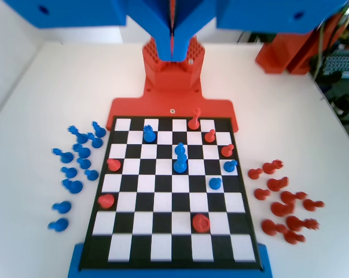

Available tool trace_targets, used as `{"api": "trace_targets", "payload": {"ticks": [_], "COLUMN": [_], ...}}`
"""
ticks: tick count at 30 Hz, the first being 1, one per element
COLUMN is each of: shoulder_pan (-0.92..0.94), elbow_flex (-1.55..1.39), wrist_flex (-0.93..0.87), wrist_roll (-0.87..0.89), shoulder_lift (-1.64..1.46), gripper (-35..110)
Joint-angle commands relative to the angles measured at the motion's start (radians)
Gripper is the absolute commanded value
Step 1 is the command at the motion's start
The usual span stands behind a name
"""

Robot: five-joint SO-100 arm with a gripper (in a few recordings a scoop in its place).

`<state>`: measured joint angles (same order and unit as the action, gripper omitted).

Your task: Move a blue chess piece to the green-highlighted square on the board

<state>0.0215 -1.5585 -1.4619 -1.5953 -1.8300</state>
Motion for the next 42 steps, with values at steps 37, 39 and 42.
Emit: {"api": "trace_targets", "payload": {"ticks": [37, 39, 42], "shoulder_pan": [-0.121, -0.126, -0.135], "elbow_flex": [0.368, 0.365, 0.35], "wrist_flex": [0.213, 0.229, 0.258], "wrist_roll": [0.029, 0.026, 0.026], "shoulder_lift": [0.825, 0.839, 0.847], "gripper": [15, 16, 16]}}
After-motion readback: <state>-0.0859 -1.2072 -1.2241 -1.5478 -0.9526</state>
